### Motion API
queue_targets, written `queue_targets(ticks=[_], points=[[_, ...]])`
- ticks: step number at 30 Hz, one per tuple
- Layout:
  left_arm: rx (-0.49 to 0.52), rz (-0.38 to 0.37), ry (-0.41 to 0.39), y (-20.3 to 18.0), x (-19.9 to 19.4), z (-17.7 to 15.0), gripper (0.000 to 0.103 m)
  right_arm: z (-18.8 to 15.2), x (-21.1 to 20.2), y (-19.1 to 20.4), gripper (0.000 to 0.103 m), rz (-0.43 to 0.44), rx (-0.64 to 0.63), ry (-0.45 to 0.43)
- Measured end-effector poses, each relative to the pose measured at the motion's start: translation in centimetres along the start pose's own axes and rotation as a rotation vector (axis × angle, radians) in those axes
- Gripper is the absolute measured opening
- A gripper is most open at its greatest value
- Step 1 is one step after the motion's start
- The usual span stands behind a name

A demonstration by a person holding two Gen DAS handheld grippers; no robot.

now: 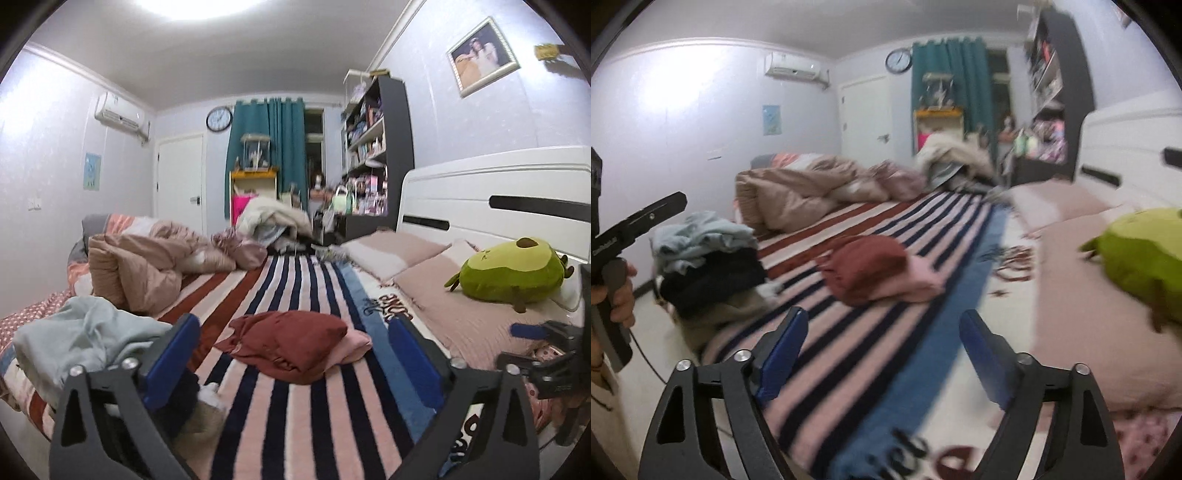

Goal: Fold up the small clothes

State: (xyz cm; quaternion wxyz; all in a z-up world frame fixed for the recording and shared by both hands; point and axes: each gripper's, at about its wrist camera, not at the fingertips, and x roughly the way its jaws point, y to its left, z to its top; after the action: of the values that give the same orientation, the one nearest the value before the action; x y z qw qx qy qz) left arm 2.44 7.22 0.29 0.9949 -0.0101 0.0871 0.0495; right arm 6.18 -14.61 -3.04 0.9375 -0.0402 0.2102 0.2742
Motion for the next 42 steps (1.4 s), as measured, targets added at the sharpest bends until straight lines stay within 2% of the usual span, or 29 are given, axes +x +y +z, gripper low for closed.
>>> queue_targets(ticks=[4, 9, 10, 19, 42], points=[[0.012, 0.036, -0.015, -1.7, -0.8, -2.0, 0.102, -2.5, -3.7, -0.3, 0.098, -0.071, -0.054, -0.053], [0.002, 0.019, -0.002, -2.7, -1.2, -3.5, 0.102, -4.7, -6.8, 0.9, 0.1, -0.133, -0.097, -0.118], [0.003, 0.02, 0.004, -2.8, -1.1, -3.7, 0.102, -4.9, -7.3, 1.1, 0.103, -0.139, -0.091, -0.129], [-0.013, 0.005, 0.025, -3.3, -1.3, -4.4, 0.102, -4.9, -8.8, 1.7, 0.103, -0.12, -0.051, -0.175], [0.0, 0.029, 0.035, -3.5, -1.7, -4.9, 0.102, -5.2, -8.6, 2.6, 0.103, -0.093, -0.02, -0.184]])
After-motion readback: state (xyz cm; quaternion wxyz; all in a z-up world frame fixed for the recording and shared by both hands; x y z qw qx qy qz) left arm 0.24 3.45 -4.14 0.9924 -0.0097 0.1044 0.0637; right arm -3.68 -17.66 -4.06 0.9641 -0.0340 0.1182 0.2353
